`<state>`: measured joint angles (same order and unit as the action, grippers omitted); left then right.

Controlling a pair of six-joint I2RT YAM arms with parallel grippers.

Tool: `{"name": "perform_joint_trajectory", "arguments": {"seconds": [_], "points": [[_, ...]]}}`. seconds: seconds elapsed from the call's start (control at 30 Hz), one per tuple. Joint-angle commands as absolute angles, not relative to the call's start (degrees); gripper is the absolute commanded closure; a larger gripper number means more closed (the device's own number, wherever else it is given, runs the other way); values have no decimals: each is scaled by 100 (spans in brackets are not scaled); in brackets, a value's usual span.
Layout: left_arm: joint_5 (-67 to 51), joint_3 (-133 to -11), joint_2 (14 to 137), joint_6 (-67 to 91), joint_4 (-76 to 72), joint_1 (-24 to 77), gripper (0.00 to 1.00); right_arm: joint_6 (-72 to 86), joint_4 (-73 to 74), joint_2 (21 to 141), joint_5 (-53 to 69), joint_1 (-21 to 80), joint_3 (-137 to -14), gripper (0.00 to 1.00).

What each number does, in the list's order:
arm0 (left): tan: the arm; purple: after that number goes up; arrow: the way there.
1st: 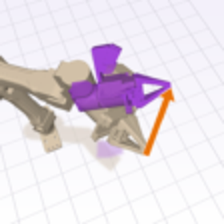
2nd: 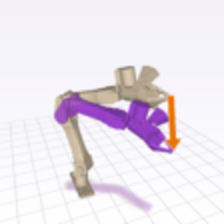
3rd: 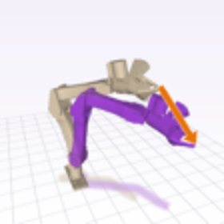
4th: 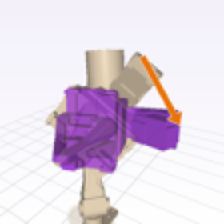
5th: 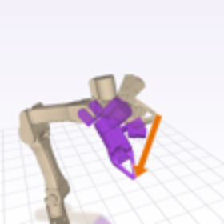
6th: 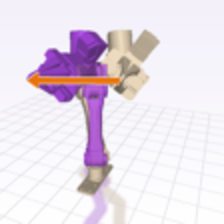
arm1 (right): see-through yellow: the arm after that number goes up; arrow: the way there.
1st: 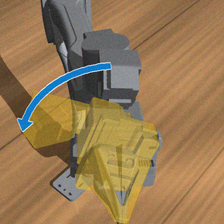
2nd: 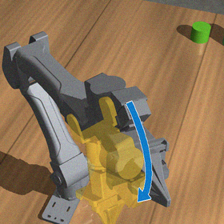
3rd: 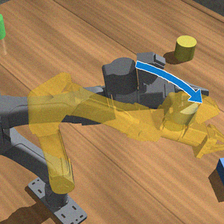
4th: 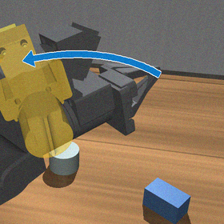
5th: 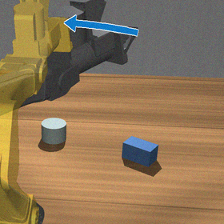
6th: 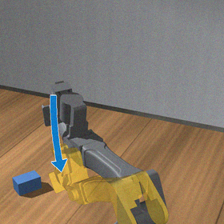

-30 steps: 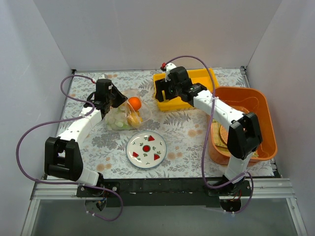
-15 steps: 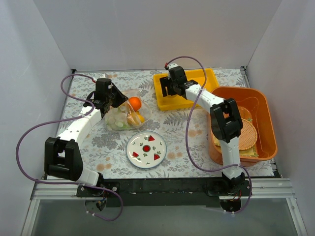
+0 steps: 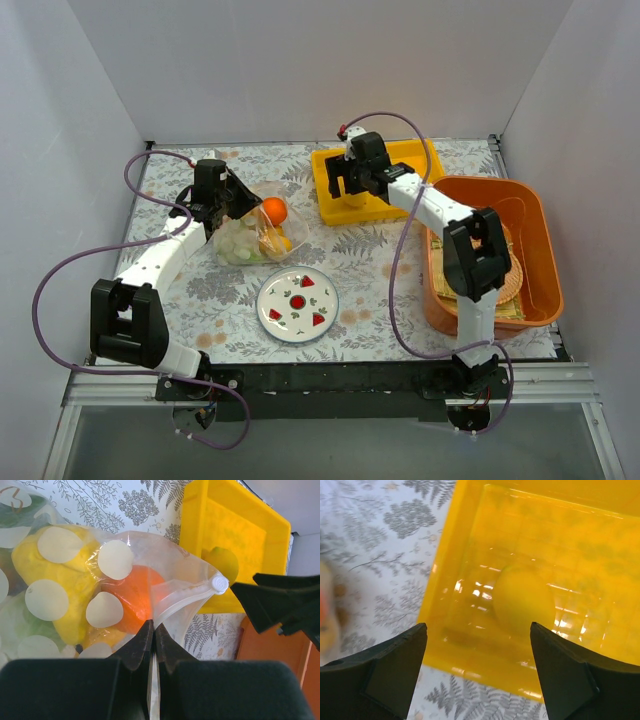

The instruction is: Open the zip-top bag and remove the fake food

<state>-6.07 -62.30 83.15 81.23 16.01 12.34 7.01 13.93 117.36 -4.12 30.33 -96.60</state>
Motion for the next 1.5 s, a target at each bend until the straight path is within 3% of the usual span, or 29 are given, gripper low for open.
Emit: {"name": "perform_joint_trajectory", "arguments": {"seconds": [0.0,0.2,0.5,1.03,1.47], "points": [[-685,-6398,8086,8095,1573,1257,100,721,722,10294,465,3392,-8626,14],[-721,-6355,7963,8112,1573,1266,100,782,308,9624,1011,4297,-7998,24],[-694,-6161,7761,8279,1529,1301,100,1248,466,10608,1028,4772,-8517,35],[-686,-6056,7734,8314,1512,1327,100,2099,-782,9712,940,4492,-7260,40],[-729,-6135,7840,8367,1459,1406,100,2004,167,10960,1221,4746,-8455,42]]}}
